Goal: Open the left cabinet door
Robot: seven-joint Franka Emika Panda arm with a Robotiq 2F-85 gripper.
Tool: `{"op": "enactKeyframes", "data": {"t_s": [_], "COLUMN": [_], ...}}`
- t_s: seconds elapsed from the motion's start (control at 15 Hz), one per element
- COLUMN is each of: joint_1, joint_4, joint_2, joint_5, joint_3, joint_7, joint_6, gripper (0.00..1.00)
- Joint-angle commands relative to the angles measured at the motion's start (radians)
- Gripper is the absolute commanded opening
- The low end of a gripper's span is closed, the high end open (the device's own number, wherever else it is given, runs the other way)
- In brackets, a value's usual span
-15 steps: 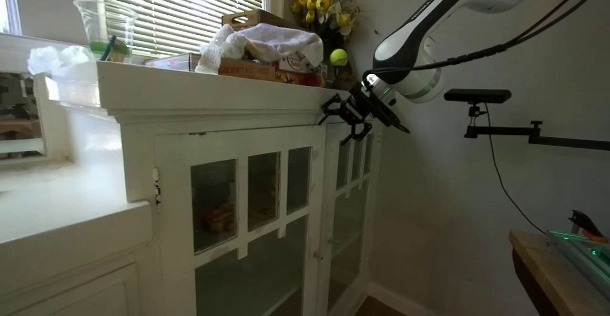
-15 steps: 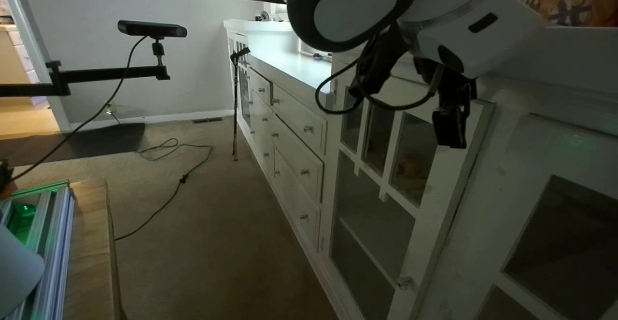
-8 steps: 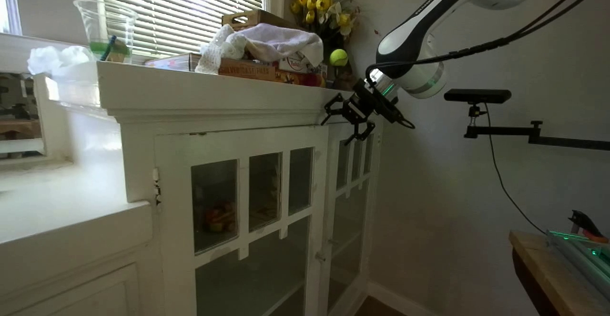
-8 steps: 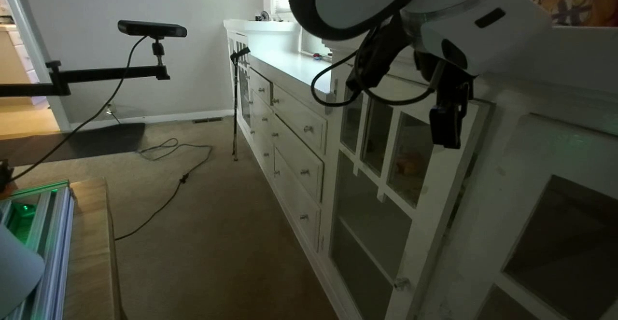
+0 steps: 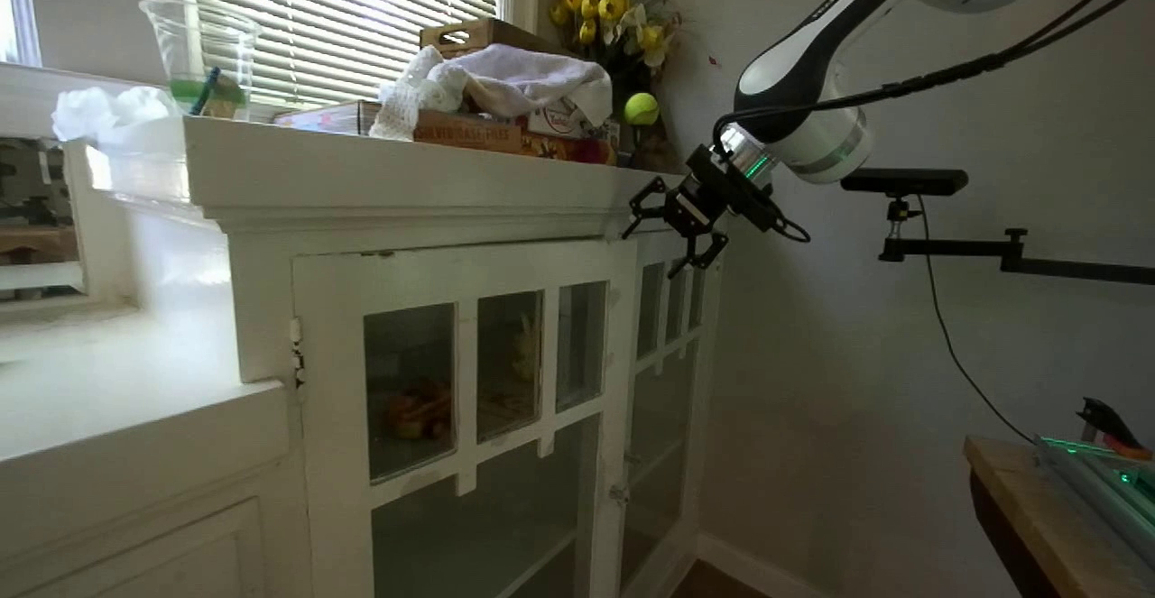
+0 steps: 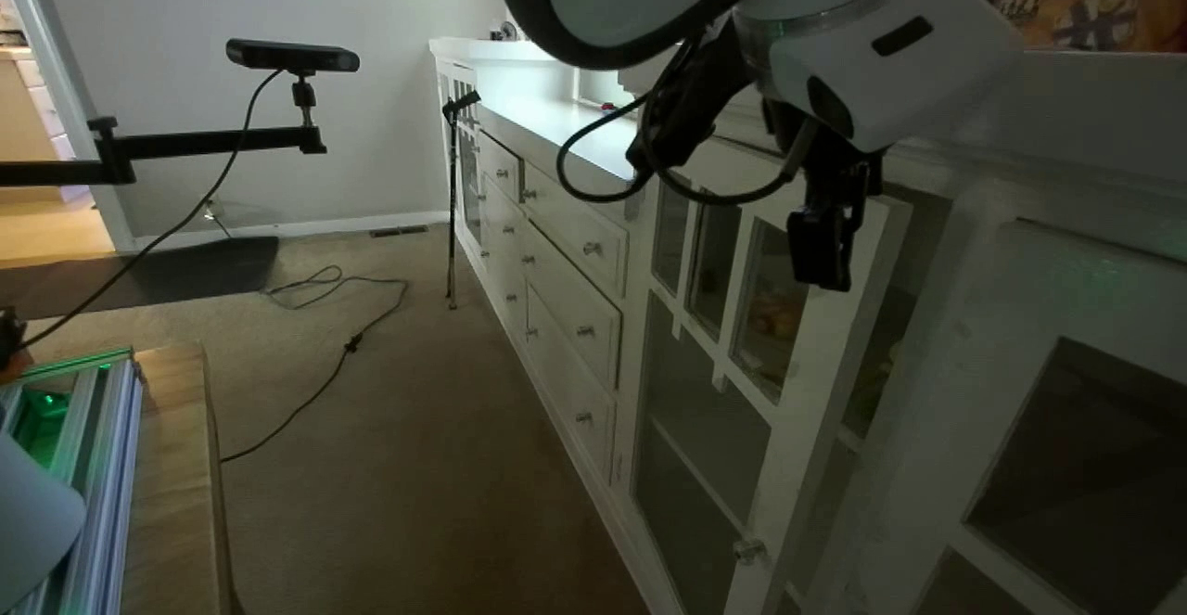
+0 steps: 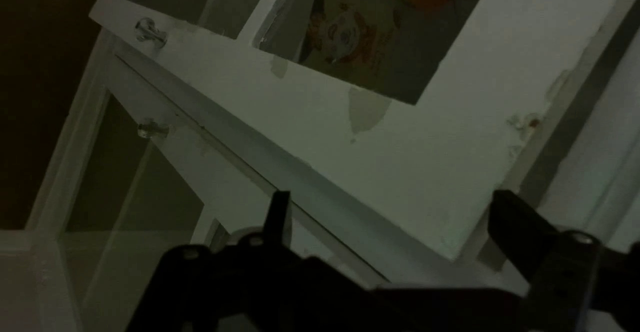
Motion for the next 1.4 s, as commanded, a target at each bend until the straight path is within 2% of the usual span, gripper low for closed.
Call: {"op": "enactKeyframes", "data": {"t_s": [0.0, 0.4, 0.8, 0.87, 1.13, 1.33], "joint_1": [-0.136, -0.384, -0.701, -0.667, -0.825, -0.973], "joint_4": [-0.099, -0.229, -0.380, -0.302, -0.311, -0.311], "joint_2": [-0.022, -0.007, 0.015, -0.007, -0.046, -0.069], "joint_5": [0.015, 0.007, -0.001, 0.044, 0.056, 0.026], "joint_3": [0.103, 0.340, 0.640, 0.623, 0.782, 0.925], "joint_7": [0.010, 0.019, 0.037, 0.014, 0.041, 0.084], "joint_6": [0.011, 0.045, 0.051, -0.020, -0.126, -0.242], "gripper": [1.00, 1.00, 1.00, 1.00, 1.00, 1.00]}}
